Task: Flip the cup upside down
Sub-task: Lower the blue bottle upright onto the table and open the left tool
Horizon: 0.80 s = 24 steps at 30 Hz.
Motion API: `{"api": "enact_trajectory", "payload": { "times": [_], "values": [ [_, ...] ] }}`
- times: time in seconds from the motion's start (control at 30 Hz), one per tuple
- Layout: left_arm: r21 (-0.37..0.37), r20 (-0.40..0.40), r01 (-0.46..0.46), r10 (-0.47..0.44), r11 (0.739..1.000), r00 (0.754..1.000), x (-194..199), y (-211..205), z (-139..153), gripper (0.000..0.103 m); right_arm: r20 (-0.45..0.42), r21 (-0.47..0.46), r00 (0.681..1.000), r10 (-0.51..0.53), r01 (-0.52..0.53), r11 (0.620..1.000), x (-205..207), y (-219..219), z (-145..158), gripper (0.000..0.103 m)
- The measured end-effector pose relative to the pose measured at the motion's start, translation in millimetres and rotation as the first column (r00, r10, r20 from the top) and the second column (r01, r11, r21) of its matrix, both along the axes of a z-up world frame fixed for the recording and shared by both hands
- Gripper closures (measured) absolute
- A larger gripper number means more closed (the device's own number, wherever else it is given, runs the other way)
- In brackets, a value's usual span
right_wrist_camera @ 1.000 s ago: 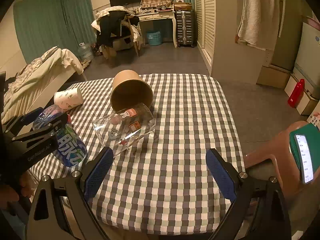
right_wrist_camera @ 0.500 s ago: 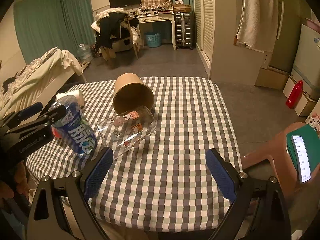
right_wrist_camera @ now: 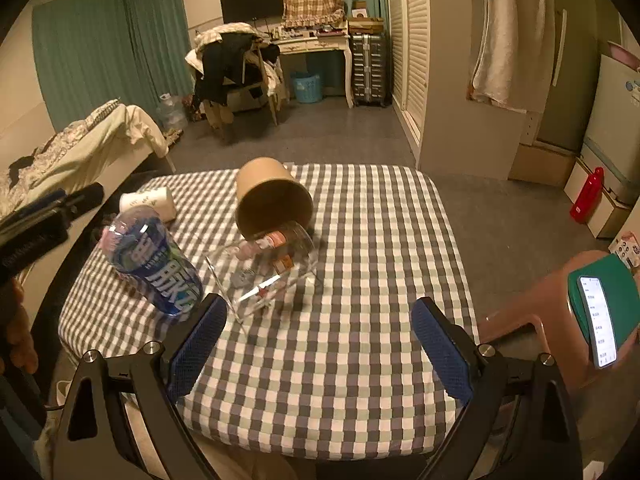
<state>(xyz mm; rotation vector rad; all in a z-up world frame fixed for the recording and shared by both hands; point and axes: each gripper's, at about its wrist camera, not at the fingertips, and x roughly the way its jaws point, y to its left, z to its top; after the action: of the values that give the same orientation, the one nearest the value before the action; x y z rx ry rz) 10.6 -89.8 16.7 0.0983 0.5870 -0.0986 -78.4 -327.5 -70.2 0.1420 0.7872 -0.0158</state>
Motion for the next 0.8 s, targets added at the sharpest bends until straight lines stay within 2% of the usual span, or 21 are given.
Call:
{"api": "enact_trajectory", "payload": {
  "times": [0.17,0.37,0.63,0.67,0.73,0.8],
  "values": [
    [-0.031,0.025,-0.036,0.037,0.999,0.999,-15,22,6,0.027,0.053,-0.002,0.998,0.015,-0.015,1.0,-6,7,15,0.009],
    [-0.038,0.014,-0.061,0.061,0.997,0.998,-32,43,-5,0.027,0.098,-0.022,0.994,0.04,-0.038,0.999,-10,30,30,0.009],
    [-0.075,-0.018,-0.051,0.049,0.996,0.999,-39,63,-20,0.027,0.093,-0.054,0.992,0.083,-0.078,0.995,-6,72,32,0.009],
    [-0.08,-0.022,-0.047,0.045,0.996,0.999,-40,66,-21,0.025,0.09,-0.057,0.992,0.089,-0.084,0.995,-5,78,30,0.009],
    [-0.082,-0.021,-0.048,0.047,0.995,0.999,-40,70,-23,0.009,0.08,-0.06,0.992,0.095,-0.09,0.994,-4,87,26,0.009],
    [-0.081,-0.008,-0.053,0.053,0.995,0.999,-41,75,-23,0.008,0.074,-0.063,0.992,0.098,-0.093,0.994,-3,93,24,0.009]
  ]
}}
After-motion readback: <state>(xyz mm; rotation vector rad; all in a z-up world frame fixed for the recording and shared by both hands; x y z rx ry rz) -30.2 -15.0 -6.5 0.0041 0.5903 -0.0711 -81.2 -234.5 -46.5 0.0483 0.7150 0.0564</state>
